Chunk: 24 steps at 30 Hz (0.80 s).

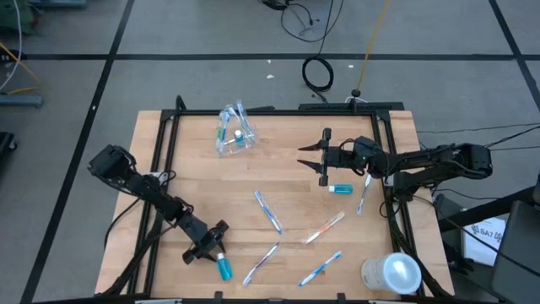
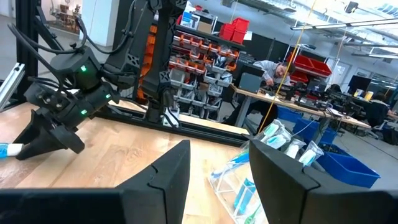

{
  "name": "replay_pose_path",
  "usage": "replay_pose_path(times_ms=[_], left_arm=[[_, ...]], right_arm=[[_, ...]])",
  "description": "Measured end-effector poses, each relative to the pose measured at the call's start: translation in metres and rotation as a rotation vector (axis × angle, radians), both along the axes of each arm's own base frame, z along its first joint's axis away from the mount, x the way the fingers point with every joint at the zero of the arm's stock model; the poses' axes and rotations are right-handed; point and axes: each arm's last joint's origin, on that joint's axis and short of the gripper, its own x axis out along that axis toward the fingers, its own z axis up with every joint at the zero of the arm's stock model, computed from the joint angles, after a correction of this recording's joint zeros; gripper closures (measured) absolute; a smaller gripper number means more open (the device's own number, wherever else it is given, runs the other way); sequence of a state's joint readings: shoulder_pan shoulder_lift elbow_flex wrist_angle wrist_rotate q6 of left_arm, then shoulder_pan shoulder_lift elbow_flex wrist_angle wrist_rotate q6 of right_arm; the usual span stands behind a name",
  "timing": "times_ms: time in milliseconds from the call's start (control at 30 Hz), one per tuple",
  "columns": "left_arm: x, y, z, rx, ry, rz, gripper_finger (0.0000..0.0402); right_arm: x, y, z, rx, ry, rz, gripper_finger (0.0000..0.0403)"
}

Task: Pick & Place toothbrushing station
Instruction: Put the bottom small blue bottle into the transparent organizer

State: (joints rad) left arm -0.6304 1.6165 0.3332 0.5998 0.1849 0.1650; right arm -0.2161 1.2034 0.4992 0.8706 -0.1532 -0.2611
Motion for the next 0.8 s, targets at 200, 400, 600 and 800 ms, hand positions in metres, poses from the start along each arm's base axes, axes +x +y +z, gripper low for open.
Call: replay_pose_path(times_ms=[200,400,600,800], left_arm=[[0.0002,-0.0001,0.0004,0.021,-0.031,-0.029,0.0190],[0.0003,0.0002,0.0003,0.024,-0.033,-0.025,0.0196],[0.0003,0.0002,0.0002,0.008,-0.015,-0.013,0.0272],[0.0017,0.0021,0.0019,0.000,-0.014,0.006,0.0316]], right_arm=[[0.0000,0.0000,0.0000,0.000,0.000,0.000,0.0248],[0.0000,0.0000,0.0000,0.000,0.000,0.000,0.0248],[0.0000,0.0000,0.0000,0.000,0.000,0.000,0.0248],[0.0000,0.0000,0.0000,0.000,0.000,0.000,0.0248]])
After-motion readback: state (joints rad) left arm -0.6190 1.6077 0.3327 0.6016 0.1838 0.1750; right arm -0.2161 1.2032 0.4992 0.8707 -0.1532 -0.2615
